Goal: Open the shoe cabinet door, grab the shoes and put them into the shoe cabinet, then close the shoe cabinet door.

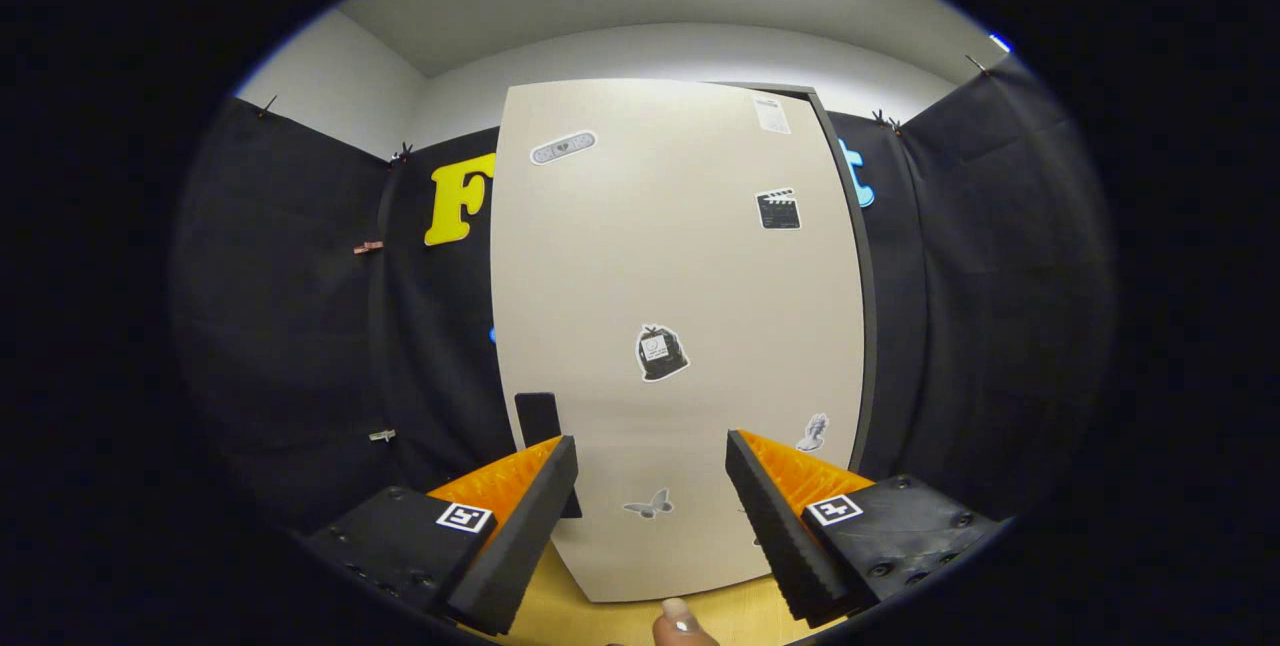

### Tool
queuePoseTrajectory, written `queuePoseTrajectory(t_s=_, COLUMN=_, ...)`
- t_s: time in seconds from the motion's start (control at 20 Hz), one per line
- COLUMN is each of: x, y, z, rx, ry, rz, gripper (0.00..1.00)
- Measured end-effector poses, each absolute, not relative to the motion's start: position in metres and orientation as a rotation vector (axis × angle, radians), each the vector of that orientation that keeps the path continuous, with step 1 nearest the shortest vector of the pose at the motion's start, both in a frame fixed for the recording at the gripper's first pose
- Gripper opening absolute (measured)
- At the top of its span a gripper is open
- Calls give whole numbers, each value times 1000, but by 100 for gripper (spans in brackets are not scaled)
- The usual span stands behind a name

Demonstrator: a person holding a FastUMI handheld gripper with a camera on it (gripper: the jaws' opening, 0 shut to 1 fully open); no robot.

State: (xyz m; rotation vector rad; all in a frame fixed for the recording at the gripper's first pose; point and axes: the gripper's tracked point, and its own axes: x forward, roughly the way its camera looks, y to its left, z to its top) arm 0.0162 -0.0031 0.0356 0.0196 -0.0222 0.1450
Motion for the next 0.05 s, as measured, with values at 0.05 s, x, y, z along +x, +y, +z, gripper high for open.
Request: queuePoseTrajectory(t_s=0.05, x=16, y=-2, z=35, rx=19, ry=-21, rz=146, gripper=98)
